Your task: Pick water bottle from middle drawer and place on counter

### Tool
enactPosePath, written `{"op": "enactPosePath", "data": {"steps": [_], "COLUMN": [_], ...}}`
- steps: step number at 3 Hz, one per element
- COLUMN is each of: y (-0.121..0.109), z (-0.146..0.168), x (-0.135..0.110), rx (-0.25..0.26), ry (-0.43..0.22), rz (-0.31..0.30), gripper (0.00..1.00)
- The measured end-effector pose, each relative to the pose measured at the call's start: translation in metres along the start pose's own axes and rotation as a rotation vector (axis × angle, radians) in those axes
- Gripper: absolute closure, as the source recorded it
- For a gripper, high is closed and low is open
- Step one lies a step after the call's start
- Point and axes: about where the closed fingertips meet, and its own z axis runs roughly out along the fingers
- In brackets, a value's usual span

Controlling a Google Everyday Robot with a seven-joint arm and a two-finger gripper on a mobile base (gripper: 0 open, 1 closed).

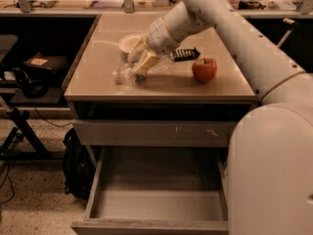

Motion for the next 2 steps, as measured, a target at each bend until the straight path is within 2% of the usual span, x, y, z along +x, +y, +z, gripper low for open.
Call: {"op": "enactPosePath", "data": {"steps": [1, 2], "y": [0.0001, 0.0001], "z": [0.0082, 0.0083], "x": [0.0026, 0.0026], "rx": [-0.013, -0.013], "ry": [-0.028, -0.028], "rz": [0.009, 0.009], "gripper": [1.0, 0.81]}}
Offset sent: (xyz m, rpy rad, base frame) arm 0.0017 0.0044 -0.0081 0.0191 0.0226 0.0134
